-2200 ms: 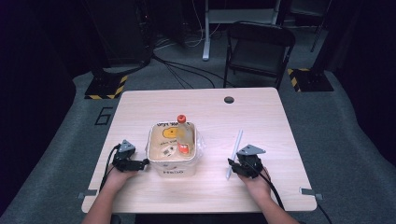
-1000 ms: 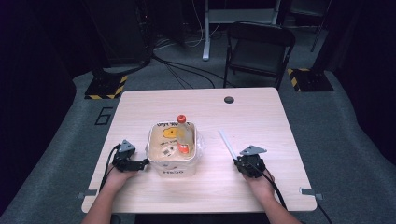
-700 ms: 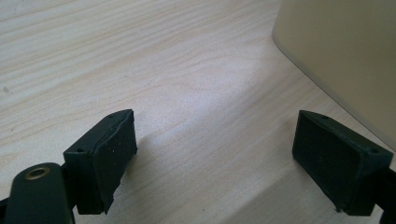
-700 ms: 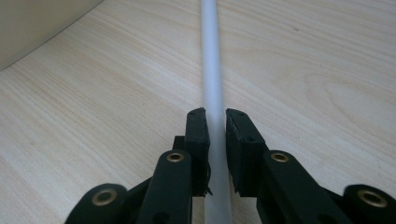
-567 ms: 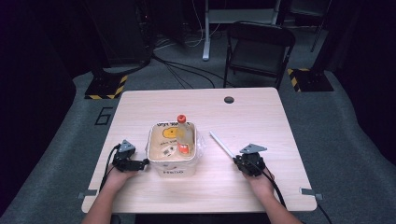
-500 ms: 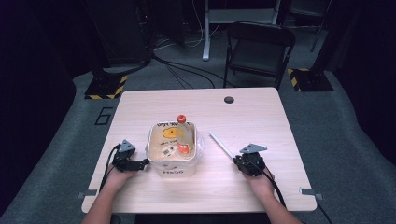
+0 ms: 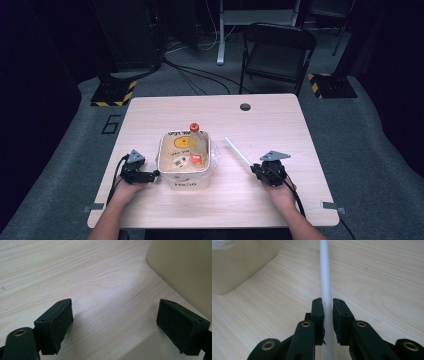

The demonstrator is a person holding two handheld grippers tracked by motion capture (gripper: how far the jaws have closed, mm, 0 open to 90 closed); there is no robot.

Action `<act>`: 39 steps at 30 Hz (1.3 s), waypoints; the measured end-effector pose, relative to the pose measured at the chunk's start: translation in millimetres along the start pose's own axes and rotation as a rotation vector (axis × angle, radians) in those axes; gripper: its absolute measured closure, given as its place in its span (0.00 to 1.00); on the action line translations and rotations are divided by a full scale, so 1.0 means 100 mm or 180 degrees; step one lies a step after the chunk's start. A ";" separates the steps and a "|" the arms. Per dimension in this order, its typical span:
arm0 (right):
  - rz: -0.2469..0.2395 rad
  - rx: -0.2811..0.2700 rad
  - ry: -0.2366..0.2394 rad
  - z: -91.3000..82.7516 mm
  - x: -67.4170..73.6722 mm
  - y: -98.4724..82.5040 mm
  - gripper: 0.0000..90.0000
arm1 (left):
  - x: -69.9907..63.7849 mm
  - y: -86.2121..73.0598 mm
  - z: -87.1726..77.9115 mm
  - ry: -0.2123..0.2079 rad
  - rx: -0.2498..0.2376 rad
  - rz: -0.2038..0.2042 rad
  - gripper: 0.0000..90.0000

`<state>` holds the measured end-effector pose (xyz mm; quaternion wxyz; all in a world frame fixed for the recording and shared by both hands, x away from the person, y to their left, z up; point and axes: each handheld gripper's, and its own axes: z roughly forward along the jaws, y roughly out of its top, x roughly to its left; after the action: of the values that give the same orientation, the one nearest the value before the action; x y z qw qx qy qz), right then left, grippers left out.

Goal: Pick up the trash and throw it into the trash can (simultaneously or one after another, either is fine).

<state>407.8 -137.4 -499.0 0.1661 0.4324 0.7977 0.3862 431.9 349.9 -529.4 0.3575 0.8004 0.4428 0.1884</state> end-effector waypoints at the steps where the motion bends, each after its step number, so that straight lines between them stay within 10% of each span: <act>1: -0.0004 -0.0007 0.0006 -0.02 -0.01 0.01 0.88 | 0.00 0.00 0.00 0.0001 0.0000 0.0002 0.15; 39: -0.0159 -0.0252 0.0215 -0.67 -0.03 0.46 0.88 | 0.00 0.00 0.00 0.0003 -0.0001 0.0004 0.15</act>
<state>395.5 -156.5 -420.9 0.1657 0.3923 0.7974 0.4275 432.1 349.9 -529.4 0.3573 0.8006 0.4424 0.1890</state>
